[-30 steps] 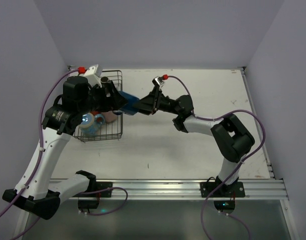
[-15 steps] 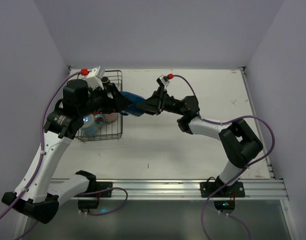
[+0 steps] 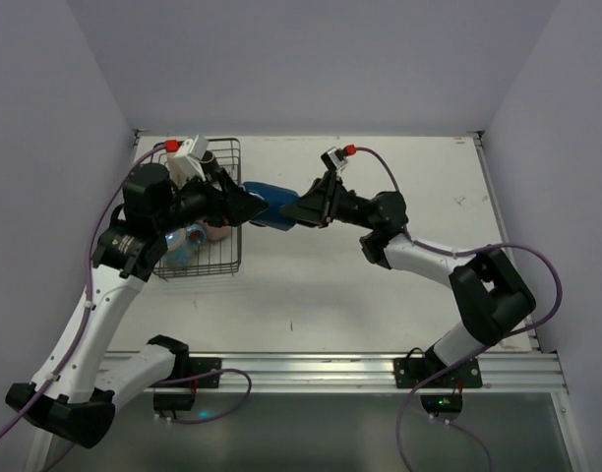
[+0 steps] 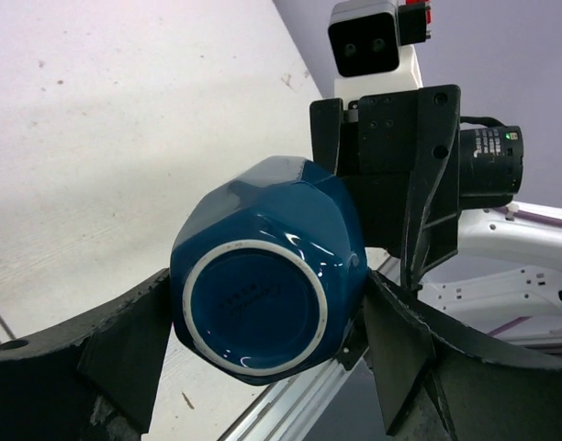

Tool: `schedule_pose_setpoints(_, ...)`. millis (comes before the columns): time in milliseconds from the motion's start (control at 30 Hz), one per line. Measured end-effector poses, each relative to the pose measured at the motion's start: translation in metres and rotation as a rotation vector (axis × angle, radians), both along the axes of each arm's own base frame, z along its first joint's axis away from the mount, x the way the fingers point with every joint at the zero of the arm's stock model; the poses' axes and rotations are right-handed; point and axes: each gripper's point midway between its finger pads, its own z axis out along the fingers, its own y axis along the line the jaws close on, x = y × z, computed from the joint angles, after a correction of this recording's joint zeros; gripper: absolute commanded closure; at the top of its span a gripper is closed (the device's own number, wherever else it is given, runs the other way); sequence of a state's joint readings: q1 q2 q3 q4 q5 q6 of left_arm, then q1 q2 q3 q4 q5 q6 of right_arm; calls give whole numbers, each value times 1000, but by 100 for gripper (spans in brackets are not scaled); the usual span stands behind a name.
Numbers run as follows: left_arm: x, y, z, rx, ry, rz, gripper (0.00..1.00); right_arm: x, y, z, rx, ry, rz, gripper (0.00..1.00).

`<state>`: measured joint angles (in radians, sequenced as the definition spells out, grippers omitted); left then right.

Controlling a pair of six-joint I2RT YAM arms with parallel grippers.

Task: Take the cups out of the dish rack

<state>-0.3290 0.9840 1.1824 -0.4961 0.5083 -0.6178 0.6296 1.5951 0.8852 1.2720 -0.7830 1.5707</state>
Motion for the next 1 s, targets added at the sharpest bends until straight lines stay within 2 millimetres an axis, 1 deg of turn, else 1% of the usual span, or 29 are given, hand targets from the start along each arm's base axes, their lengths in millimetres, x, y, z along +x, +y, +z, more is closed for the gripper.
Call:
schedule_pose_setpoints(33,-1,-1,1,-15,-5,-13,100,-1,-1,3,4,-5,-1,54)
schedule_pose_setpoints(67,-2,-3,2,-30,-8,-25,100,-2,-3,5,7,-10,-2,57)
schedule_pose_setpoints(133,-4,-5,4,-56,-16,-55,100,-5,-5,10,12,-21,0,58)
schedule_pose_setpoints(233,-8,-9,5,-88,-18,-91,100,-8,-7,13,14,-33,6,68)
schedule_pose_setpoints(267,-9,-11,6,-95,-22,-102,100,-8,-8,14,13,-35,7,74)
schedule_pose_setpoints(367,-11,-13,9,-116,-22,-122,100,-9,-8,13,11,-37,9,87)
schedule_pose_setpoints(400,-12,-14,8,-122,-16,-125,100,-9,-9,14,16,-46,8,94)
schedule_pose_setpoints(467,-13,-15,7,-136,-5,-135,100,-11,-10,16,20,-54,11,100)
schedule_pose_setpoints(633,-14,-17,5,-153,1,-147,100,-12,-11,16,16,-58,15,100)
schedule_pose_setpoints(667,-14,-17,5,-155,3,-149,95,-12,-11,15,14,-59,17,100)
schedule_pose_setpoints(700,-14,-17,4,-156,4,-152,83,-12,-11,15,13,-61,19,100)
schedule_pose_setpoints(733,-14,-18,3,-158,5,-156,60,-13,-11,15,11,-62,22,100)
schedule_pose_setpoints(767,-15,-18,3,-160,6,-160,54,-14,-12,14,10,-63,23,100)
schedule_pose_setpoints(800,-15,-18,3,-163,4,-163,42,-14,-12,14,10,-65,22,100)
schedule_pose_setpoints(867,-16,-19,2,-167,-1,-169,29,-15,-13,15,9,-71,23,100)
schedule_pose_setpoints(900,-17,-19,3,-168,-3,-171,18,-16,-13,14,9,-72,23,100)
schedule_pose_setpoints(967,-18,-19,3,-168,-7,-174,10,-17,-14,14,9,-74,23,100)
schedule_pose_setpoints(1000,-17,-19,4,-167,-16,-175,4,-19,-14,15,9,-74,26,100)
